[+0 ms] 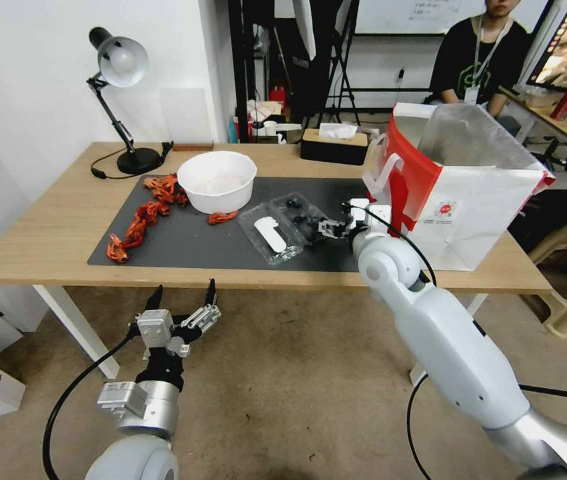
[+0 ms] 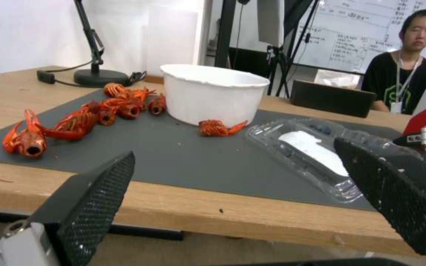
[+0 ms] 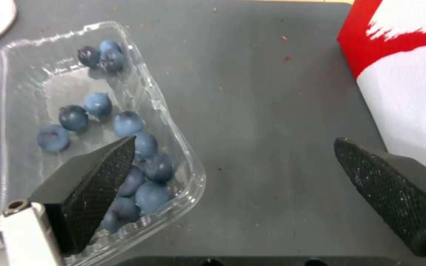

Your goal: Close the takeout container lid, then place the container into the takeout bag.

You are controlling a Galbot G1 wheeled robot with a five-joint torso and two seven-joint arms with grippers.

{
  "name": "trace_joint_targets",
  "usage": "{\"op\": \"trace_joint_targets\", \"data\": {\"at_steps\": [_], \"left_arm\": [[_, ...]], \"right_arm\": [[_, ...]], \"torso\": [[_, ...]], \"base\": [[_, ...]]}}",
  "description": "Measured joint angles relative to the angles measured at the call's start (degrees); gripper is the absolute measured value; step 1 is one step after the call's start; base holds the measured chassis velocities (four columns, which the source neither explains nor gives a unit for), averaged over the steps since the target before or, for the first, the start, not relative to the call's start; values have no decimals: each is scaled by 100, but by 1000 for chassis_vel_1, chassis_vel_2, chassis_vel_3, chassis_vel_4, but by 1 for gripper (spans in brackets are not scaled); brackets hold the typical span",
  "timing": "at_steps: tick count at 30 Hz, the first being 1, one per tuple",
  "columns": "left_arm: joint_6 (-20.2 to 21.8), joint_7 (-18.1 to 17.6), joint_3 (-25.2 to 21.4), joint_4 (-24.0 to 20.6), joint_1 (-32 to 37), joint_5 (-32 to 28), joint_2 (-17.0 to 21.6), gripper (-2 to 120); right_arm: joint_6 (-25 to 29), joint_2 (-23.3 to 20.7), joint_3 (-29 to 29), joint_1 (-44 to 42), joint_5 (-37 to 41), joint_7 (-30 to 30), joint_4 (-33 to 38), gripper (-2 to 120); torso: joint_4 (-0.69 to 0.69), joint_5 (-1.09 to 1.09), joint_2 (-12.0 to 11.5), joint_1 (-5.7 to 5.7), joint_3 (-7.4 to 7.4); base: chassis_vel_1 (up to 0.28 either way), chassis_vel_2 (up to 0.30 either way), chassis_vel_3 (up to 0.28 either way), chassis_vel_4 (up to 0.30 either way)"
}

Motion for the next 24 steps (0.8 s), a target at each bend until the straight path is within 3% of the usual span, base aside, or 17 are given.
{"op": "trace_joint_targets", "data": {"at_steps": [24], "left_arm": [[-30,-41,-8,95,-64,-39,24,100]], "right_arm": [[-4,-57,16,-91,-61,-13,-52,100]], "torso": [[0,0,0,-1,-1]], "base": [[0,0,0,0]]}}
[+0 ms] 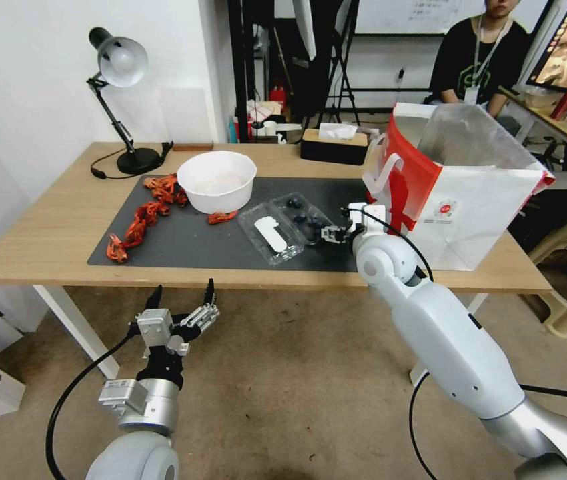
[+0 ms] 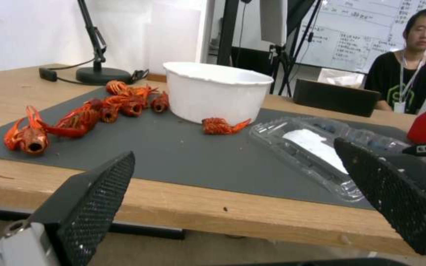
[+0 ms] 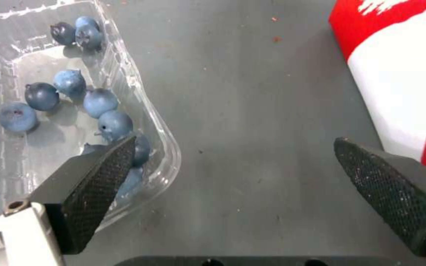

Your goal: Close the takeout container lid, then place the container into the takeout bag.

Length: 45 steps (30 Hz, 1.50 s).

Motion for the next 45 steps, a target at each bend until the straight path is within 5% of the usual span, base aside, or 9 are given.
{"op": "trace_joint_targets", "data": {"at_steps": [45], "left_arm": [[-83,-68,26,103,-63,-48,36,100]], "right_arm": [[6,-64,186,-548,175,84,628,100]], "torso": [[0,0,0,-1,1]], "base": [[0,0,0,0]]}}
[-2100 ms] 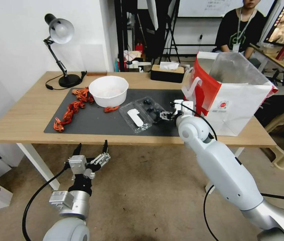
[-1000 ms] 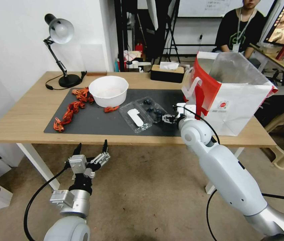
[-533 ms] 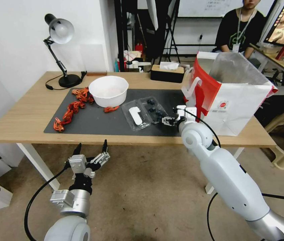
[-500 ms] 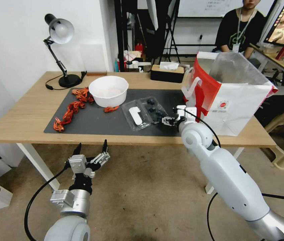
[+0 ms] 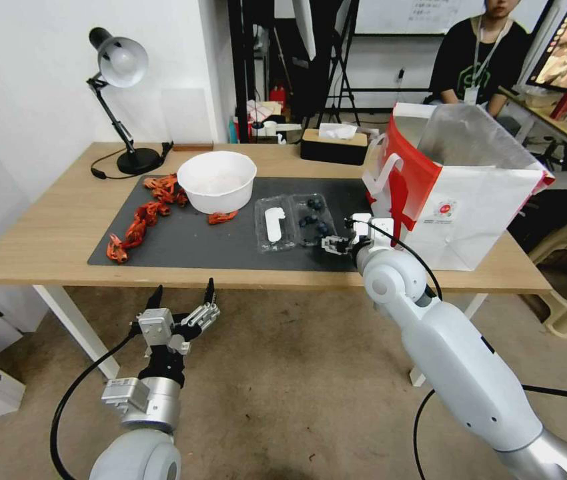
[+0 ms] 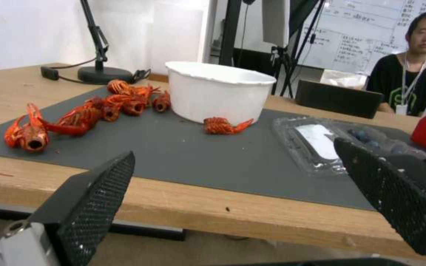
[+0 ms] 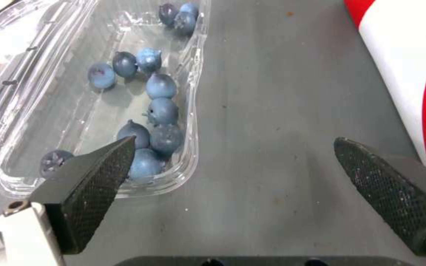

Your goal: Close the takeout container lid, then place the container into the takeout bag.

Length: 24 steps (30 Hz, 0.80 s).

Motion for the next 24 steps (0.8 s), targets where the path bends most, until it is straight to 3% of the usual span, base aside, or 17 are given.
{"op": "trace_joint_targets", "data": {"at_steps": [13,17,20,23,24], "left_arm": [[-12,-10,-6,7,-4,1,2,100],[-12,-20,-6,12,-5,0,21,100],[-12,-29,-7,15,-6,-4,40,100],[-9,-38,-1,19,-8,-15,74,100],[-9,-38,-1,19,-8,-15,74,100]], "right_arm": [[0,-7,44,-77,16,-20,186,100],[91,41,307,-112,340,-155,577,100],[453,-16,471,-254,218,-464,953,100],[1355,-267,750,-835,-765,-1218,1544,100],[1355,-267,750,-835,-765,-1218,1544,100]], "torso": [[0,0,0,0,0],[1,0,0,1,0],[2,-1,0,1,-1],[0,0,0,1,-1],[0,0,0,1,-1]], "base": [[0,0,0,0],[0,0,0,0],[0,0,0,0],[0,0,0,0],[0,0,0,0]]}}
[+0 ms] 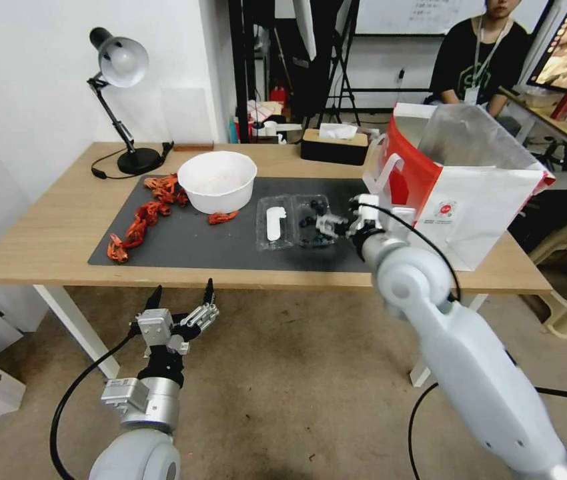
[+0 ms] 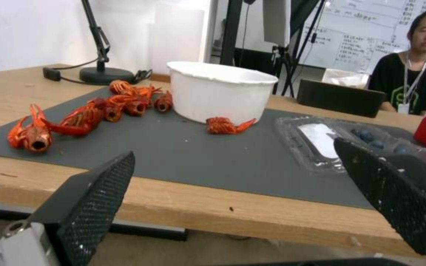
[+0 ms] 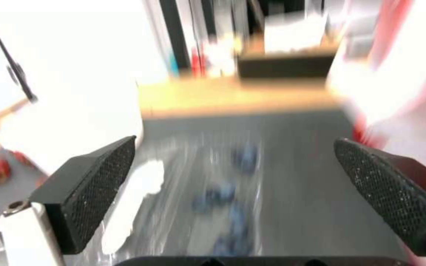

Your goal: Close the takeout container lid, then place the container into the takeout bag.

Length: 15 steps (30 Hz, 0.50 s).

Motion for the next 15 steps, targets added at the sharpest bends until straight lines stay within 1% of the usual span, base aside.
{"op": "trace_joint_targets", "data": {"at_steps": [2,3,4,5,7,8,9,12,14,15], "left_arm": [[1,-3,11,3,2,-1,20,100],[2,-5,12,6,1,-5,34,100],[8,-7,15,8,-5,-17,57,100],[8,-7,15,8,-5,-17,57,100],[21,-8,22,16,-27,-29,94,100],[25,-8,30,19,-35,-32,108,100],[25,-8,30,19,-35,-32,108,100],[32,-11,39,21,-38,-43,158,100],[32,-12,38,21,-38,-44,163,100],[32,-13,39,21,-34,-48,177,100]], "right_arm": [[465,-150,240,-566,-582,-378,403,100],[720,-215,391,-923,-990,-591,639,100],[995,-248,549,-1273,-1405,-783,843,100],[995,-248,549,-1273,-1405,-783,843,100],[1421,-254,794,-1857,-2109,-962,1198,100],[1552,-232,889,-2158,-2383,-976,1398,100],[1552,-232,889,-2158,-2383,-976,1398,100],[1703,-108,1002,-2977,-2940,-783,1914,100],[1721,-89,1003,-3072,-3014,-761,1957,100],[1776,-51,1003,-3261,-3186,-728,2023,100]], "torso": [[-2,2,0,0,0],[-4,0,0,-1,0],[-2,0,0,-1,0],[-2,0,0,-1,0],[0,0,0,0,0],[0,0,0,0,0],[0,0,0,0,0],[0,0,1,-1,-1],[0,0,1,-1,0],[0,-1,0,-1,-1]], "base": [[0,0,0,0],[0,0,0,0],[0,0,0,0],[0,0,0,0],[0,0,0,0],[0,0,0,0],[0,0,0,0],[0,0,0,0],[0,0,0,0],[0,0,0,0]]}}
